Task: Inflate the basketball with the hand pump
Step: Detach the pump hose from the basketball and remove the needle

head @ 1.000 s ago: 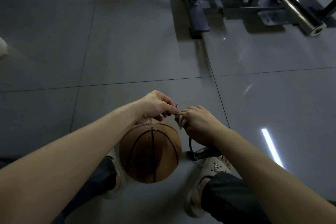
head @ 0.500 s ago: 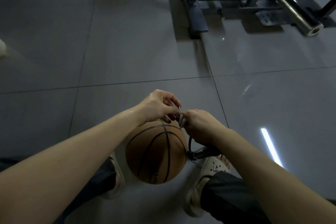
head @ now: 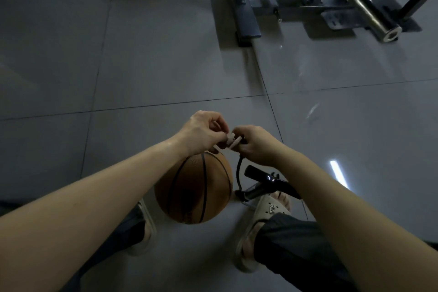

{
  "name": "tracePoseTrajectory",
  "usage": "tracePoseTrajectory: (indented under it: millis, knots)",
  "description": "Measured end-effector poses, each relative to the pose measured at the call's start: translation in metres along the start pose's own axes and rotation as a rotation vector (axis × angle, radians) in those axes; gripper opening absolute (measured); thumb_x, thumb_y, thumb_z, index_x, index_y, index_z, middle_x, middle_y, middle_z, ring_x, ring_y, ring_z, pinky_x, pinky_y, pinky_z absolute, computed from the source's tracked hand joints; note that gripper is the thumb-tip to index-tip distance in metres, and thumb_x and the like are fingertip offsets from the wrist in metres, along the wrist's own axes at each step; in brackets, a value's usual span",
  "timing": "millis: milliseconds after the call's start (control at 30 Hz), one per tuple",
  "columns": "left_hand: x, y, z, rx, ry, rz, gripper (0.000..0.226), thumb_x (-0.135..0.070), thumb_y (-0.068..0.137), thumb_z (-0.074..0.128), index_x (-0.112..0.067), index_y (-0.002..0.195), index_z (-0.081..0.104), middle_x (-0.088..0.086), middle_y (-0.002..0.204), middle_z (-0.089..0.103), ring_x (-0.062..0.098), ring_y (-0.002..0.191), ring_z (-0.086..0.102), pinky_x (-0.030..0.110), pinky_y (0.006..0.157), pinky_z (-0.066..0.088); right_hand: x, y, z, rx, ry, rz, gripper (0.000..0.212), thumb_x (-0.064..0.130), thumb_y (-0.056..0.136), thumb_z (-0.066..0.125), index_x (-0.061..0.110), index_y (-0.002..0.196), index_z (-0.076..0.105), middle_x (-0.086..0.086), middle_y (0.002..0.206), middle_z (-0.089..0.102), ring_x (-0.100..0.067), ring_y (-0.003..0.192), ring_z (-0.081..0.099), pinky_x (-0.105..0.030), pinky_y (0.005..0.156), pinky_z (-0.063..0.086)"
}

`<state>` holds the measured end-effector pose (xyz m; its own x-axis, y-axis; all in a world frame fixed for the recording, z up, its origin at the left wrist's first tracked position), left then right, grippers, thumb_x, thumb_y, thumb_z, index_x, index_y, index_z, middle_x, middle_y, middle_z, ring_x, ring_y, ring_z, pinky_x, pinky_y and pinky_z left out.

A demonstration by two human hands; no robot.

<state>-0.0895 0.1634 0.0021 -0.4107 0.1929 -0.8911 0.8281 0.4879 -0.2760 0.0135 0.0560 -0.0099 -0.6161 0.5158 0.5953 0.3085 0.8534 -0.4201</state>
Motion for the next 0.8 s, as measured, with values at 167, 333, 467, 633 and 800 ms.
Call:
tracePoseTrajectory:
  millis: [167, 333, 467, 633, 800]
  knots:
    - [0.002, 0.001, 0.001, -0.094, -0.035, -0.089, 0.002, -0.004, 0.086, 0.064, -0.004, 0.088, 0.065, 0.019, 0.073, 0.07, 0.033, 0.067, 0.071, 0.043, 0.062, 0.063, -0.026, -0.027, -0.016, 0.128, 0.214, 0.148, 0.067, 0.032, 0.084, 0.078, 0.018, 0.14, 0.046, -0.008, 0.127, 0.056, -0.023, 0.115, 0.059, -0.042, 0.101, 0.051]
    - [-0.008, -0.002, 0.01, -0.017, -0.023, -0.236, 0.016, -0.002, 0.092, 0.051, 0.002, 0.094, 0.067, 0.013, 0.068, 0.062, 0.023, 0.054, 0.059, 0.027, 0.047, 0.053, -0.05, -0.08, -0.006, 0.298, -0.108, 0.337, 0.094, 0.046, 0.076, 0.082, 0.017, 0.151, 0.033, -0.007, 0.143, 0.049, -0.027, 0.126, 0.052, -0.043, 0.106, 0.046]
    - [-0.013, -0.004, 0.016, 0.032, -0.084, -0.327, 0.023, 0.002, 0.094, 0.045, 0.004, 0.082, 0.065, 0.014, 0.066, 0.054, 0.022, 0.051, 0.047, 0.028, 0.046, 0.045, -0.047, -0.087, 0.007, 0.173, -0.289, 0.258, 0.037, 0.029, 0.091, 0.068, 0.017, 0.125, 0.059, -0.006, 0.12, 0.064, -0.023, 0.106, 0.061, -0.042, 0.095, 0.053]
    - [-0.015, 0.005, 0.026, 0.039, -0.156, -0.286, 0.019, 0.004, 0.089, 0.046, 0.0, 0.081, 0.062, 0.016, 0.07, 0.052, 0.023, 0.053, 0.047, 0.028, 0.046, 0.047, -0.035, -0.09, 0.02, 0.113, -0.377, 0.112, 0.03, 0.016, 0.094, 0.059, 0.024, 0.123, 0.06, 0.0, 0.113, 0.064, -0.022, 0.103, 0.06, -0.041, 0.092, 0.053]
    - [-0.014, 0.009, 0.046, 0.102, -0.26, -0.434, 0.014, 0.005, 0.085, 0.045, -0.003, 0.086, 0.056, 0.013, 0.065, 0.049, 0.02, 0.049, 0.039, 0.026, 0.046, 0.038, -0.027, -0.075, 0.041, 0.087, -0.386, 0.04, 0.044, 0.019, 0.095, 0.06, 0.019, 0.137, 0.047, -0.004, 0.115, 0.064, -0.024, 0.099, 0.062, -0.043, 0.088, 0.055]
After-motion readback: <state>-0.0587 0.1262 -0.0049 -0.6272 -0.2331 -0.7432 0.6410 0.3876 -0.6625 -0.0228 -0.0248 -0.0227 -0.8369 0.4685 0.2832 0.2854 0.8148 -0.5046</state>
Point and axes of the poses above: each hand's wrist, its own y-axis towards the middle knuckle, its own z-axis out of the palm, x = y × z, the point moved 5 cm from there along y, towards the middle knuckle
